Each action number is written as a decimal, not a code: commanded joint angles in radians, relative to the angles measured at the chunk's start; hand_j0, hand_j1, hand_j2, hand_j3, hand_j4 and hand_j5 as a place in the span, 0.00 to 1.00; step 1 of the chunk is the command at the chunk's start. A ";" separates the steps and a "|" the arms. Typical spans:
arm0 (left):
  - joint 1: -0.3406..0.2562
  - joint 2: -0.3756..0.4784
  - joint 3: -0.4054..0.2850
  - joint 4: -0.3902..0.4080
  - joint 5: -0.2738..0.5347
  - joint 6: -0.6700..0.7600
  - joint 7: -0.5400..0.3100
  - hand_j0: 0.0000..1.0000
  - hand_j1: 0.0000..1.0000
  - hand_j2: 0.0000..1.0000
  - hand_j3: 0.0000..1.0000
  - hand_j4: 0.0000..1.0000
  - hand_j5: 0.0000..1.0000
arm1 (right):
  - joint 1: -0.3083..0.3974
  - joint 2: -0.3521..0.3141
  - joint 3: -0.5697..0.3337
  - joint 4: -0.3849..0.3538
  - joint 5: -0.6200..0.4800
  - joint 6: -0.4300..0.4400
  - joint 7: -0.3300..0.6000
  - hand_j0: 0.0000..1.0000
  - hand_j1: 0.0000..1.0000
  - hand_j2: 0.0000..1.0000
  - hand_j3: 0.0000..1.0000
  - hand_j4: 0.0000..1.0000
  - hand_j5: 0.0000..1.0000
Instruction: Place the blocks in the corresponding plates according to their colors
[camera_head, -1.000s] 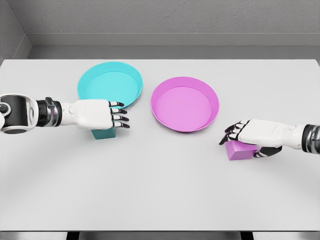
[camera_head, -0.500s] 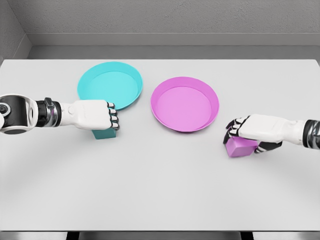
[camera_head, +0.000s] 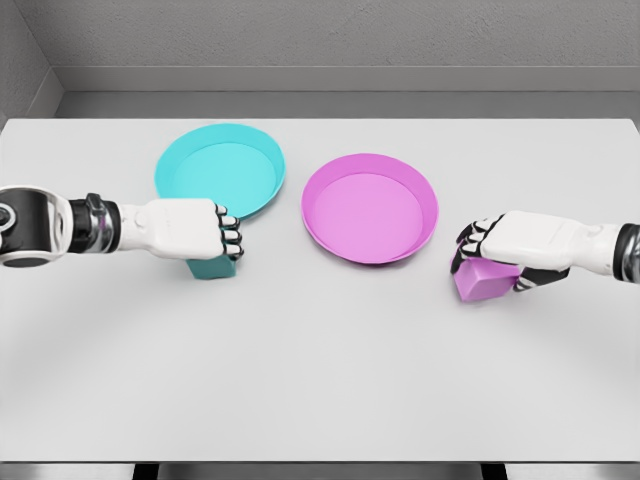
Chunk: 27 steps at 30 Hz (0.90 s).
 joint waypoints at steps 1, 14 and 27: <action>0.000 0.023 0.003 -0.034 0.026 0.000 0.001 0.46 0.46 0.46 0.46 0.46 0.46 | -0.002 -0.002 -0.001 0.000 -0.005 0.006 0.000 0.67 0.67 0.67 0.67 0.67 0.67; -0.063 0.050 0.078 -0.054 0.061 0.000 0.005 0.29 0.29 0.29 0.29 0.29 0.29 | -0.044 0.003 -0.021 0.001 -0.008 0.067 0.000 0.67 0.67 0.67 0.67 0.67 0.67; -0.084 -0.177 0.135 0.348 0.055 0.000 -0.001 0.29 0.29 0.29 0.29 0.29 0.29 | -0.103 0.041 -0.005 0.001 -0.008 0.139 0.000 0.66 0.66 0.66 0.66 0.66 0.66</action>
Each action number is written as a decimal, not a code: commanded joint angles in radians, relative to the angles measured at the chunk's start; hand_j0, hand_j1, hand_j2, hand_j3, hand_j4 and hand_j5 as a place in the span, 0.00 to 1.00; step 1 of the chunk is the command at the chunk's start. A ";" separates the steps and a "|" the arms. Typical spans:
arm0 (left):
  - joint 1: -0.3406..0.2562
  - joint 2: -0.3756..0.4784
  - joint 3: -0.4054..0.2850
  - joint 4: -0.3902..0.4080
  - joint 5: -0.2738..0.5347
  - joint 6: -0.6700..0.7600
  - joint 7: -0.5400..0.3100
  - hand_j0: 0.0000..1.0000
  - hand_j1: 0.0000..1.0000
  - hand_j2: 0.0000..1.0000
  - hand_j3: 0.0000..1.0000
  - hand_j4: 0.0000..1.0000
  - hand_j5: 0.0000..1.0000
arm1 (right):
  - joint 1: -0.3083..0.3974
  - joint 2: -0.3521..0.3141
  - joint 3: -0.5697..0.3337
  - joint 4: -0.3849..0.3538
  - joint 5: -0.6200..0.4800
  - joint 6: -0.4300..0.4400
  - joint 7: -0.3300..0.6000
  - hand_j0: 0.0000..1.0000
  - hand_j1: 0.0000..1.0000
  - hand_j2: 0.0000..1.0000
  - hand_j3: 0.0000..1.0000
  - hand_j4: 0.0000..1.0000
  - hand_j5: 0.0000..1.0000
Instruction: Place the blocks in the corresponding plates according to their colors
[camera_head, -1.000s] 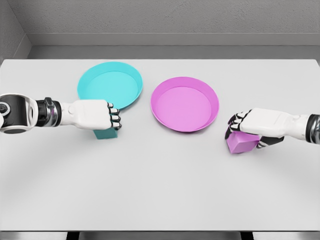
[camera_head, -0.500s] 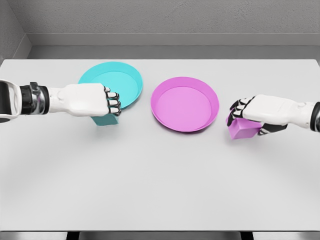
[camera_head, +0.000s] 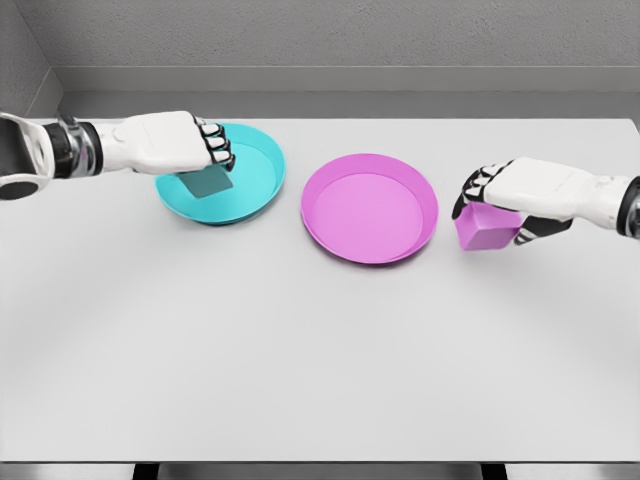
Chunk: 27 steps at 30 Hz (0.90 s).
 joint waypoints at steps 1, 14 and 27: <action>0.000 -0.066 0.005 0.094 0.003 0.001 0.000 0.29 0.29 0.29 0.29 0.29 0.29 | 0.000 0.005 0.002 0.000 -0.003 0.018 0.000 0.66 0.66 0.66 0.66 0.66 0.66; -0.028 -0.239 -0.024 0.338 -0.091 0.001 -0.002 0.35 0.35 0.35 0.35 0.35 0.35 | -0.061 0.066 0.076 0.000 -0.003 0.098 0.000 0.66 0.66 0.66 0.66 0.66 0.66; -0.041 -0.241 -0.035 0.346 -0.089 0.001 -0.002 0.97 0.97 0.97 0.97 0.97 0.97 | -0.166 0.143 0.174 0.000 -0.003 0.176 0.000 0.66 0.66 0.66 0.66 0.66 0.66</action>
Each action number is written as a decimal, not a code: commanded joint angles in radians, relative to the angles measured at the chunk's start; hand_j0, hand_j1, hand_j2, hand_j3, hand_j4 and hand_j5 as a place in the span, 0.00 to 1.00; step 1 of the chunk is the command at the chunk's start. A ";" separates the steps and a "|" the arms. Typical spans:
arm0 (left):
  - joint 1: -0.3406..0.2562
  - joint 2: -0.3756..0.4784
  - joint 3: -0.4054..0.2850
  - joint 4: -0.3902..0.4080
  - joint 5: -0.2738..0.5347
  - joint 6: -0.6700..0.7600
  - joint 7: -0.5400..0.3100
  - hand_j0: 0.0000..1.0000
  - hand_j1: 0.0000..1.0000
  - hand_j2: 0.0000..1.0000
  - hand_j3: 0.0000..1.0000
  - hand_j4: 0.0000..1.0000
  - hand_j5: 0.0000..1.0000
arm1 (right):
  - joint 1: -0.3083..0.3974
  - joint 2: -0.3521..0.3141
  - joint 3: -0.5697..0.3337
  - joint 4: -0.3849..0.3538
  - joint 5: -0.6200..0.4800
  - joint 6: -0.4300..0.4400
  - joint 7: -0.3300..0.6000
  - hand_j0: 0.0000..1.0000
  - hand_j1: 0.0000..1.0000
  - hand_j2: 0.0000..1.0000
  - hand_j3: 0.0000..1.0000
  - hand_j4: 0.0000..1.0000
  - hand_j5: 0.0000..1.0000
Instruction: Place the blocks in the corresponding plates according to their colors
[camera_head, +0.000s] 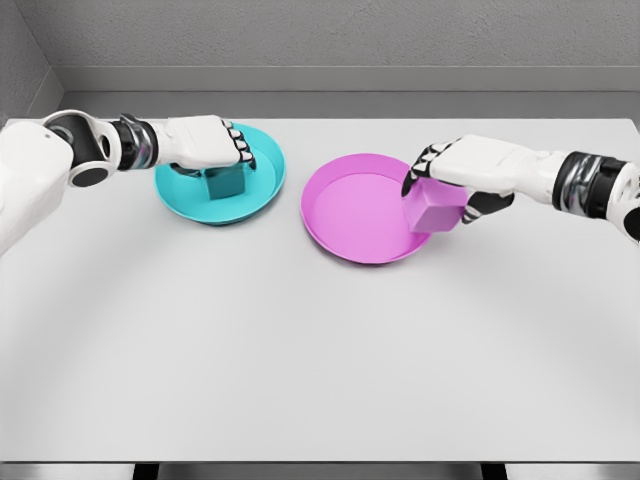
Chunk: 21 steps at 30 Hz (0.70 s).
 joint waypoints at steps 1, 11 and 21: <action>0.000 0.001 0.002 0.001 0.004 0.001 0.001 0.99 0.99 0.99 0.99 0.99 0.99 | 0.000 0.013 0.023 0.000 -0.002 0.023 0.000 0.66 0.66 0.66 0.66 0.66 0.66; -0.008 0.113 0.035 -0.105 0.053 0.001 0.008 1.00 1.00 1.00 1.00 1.00 1.00 | -0.052 0.060 0.055 0.000 -0.002 0.089 0.000 0.64 0.64 0.64 0.64 0.64 0.64; 0.061 0.435 0.072 -0.374 0.241 0.001 0.010 1.00 1.00 1.00 1.00 1.00 1.00 | -0.087 0.105 0.081 0.008 0.000 0.176 0.000 0.64 0.64 0.64 0.64 0.64 0.64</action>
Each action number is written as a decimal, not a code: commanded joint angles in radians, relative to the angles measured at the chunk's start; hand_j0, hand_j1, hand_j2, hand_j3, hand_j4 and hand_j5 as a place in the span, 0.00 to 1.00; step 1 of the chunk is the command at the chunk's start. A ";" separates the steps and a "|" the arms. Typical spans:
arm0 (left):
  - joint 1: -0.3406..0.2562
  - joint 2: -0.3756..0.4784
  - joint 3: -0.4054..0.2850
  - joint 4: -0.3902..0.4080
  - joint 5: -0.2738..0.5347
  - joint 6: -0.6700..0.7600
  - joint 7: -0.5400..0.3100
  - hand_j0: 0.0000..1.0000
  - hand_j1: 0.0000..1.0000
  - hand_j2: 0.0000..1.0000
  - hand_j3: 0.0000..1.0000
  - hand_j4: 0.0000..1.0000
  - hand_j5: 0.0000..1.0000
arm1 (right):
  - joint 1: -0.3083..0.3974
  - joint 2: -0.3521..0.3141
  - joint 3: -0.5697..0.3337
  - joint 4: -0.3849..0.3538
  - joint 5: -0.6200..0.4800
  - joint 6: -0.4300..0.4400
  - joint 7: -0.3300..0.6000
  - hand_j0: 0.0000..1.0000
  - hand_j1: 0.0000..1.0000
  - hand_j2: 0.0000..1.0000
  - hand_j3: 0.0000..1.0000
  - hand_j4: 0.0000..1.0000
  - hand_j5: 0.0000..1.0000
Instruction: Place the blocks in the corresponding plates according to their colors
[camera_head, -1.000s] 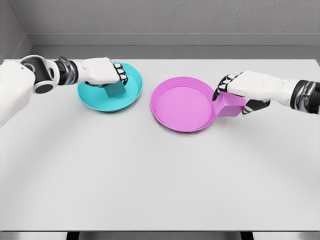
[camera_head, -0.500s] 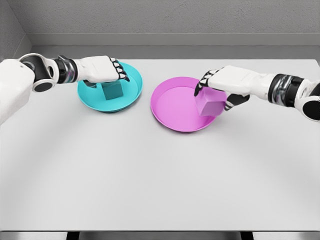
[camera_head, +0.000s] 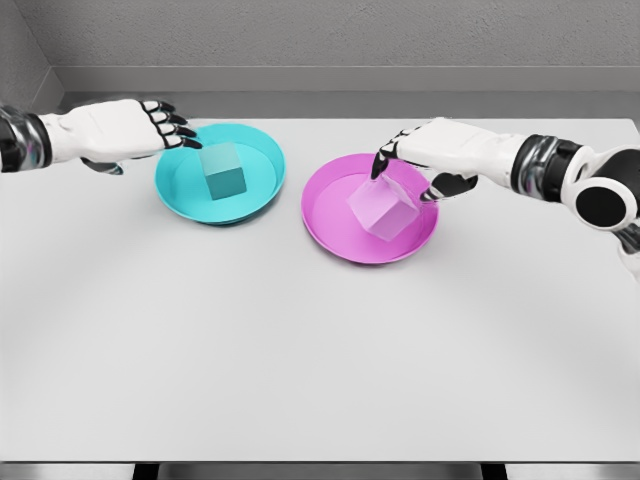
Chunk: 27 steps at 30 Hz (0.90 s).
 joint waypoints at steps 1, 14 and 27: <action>0.006 0.085 0.034 -0.064 0.049 0.001 0.001 1.00 1.00 1.00 1.00 1.00 1.00 | -0.002 0.014 0.009 0.003 0.000 0.026 0.000 0.64 0.64 0.64 0.64 0.64 0.64; 0.100 0.174 0.108 -0.103 0.144 0.001 -0.004 1.00 1.00 1.00 1.00 1.00 1.00 | 0.002 0.002 0.010 -0.002 0.004 0.012 0.000 1.00 1.00 1.00 1.00 1.00 1.00; 0.179 0.217 0.178 -0.149 0.153 0.001 -0.001 1.00 1.00 1.00 1.00 1.00 1.00 | 0.156 -0.256 -0.174 -0.005 -0.011 -0.321 0.000 1.00 1.00 1.00 1.00 1.00 1.00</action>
